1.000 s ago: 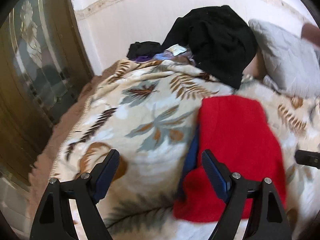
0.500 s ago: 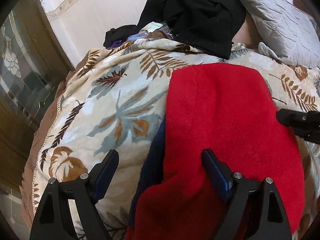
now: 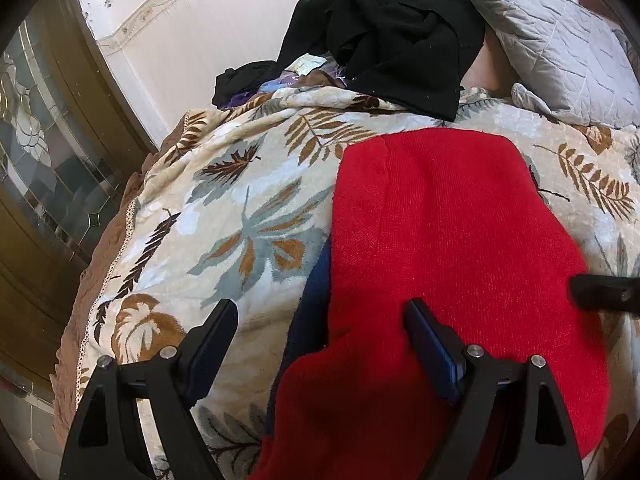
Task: Fold small clothes
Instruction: 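Smooth the red folded bundle edges with both tools, then press the red bundle flat with both open tools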
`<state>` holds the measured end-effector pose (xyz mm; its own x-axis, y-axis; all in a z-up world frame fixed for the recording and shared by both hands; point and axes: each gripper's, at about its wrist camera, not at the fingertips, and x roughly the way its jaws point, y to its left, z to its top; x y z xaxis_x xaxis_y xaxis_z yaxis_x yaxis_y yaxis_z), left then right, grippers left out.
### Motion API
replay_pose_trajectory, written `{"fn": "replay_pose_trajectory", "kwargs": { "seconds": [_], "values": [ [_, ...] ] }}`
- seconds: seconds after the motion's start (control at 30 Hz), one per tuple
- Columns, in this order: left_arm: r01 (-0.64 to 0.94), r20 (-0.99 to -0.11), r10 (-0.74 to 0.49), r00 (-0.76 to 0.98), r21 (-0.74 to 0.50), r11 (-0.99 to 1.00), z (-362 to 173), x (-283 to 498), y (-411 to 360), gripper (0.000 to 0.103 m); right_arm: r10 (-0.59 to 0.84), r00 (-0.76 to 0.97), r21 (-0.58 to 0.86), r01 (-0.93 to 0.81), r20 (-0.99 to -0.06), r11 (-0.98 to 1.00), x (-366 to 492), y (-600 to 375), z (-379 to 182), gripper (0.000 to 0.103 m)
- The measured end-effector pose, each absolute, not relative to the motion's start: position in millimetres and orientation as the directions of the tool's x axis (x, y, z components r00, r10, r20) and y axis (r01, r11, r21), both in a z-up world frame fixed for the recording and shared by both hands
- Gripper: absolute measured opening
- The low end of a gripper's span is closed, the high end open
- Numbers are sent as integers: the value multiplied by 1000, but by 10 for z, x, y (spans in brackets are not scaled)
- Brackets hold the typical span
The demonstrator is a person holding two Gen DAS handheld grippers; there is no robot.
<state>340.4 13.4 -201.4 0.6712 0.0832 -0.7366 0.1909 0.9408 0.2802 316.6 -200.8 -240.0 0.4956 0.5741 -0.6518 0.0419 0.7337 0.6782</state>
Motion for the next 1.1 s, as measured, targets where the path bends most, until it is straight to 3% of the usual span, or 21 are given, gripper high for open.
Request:
{"fn": "replay_pose_trajectory", "kwargs": {
  "seconds": [0.1, 0.37, 0.67, 0.83, 1.1],
  "values": [
    [194, -736, 77, 673, 275, 942, -2018, 3407, 143, 86, 622, 472, 729, 65, -624, 682, 3225, -2068, -2491, 60],
    [199, -738, 71, 671, 271, 942, -2026, 3423, 149, 86, 590, 483, 690, 42, -647, 722, 3202, -2027, -2378, 60],
    [200, -737, 71, 672, 274, 941, -2014, 3414, 148, 86, 550, 570, 617, -94, -610, 781, 3046, -1928, -1977, 60],
    [201, -738, 70, 671, 272, 941, -2015, 3409, 146, 86, 522, 483, 564, -69, -703, 823, 3131, -1764, -2223, 60],
    [206, -739, 68, 670, 274, 939, -1939, 3342, 197, 86, 548, 479, 601, -54, -685, 798, 3158, -1807, -2225, 60]
  ]
}}
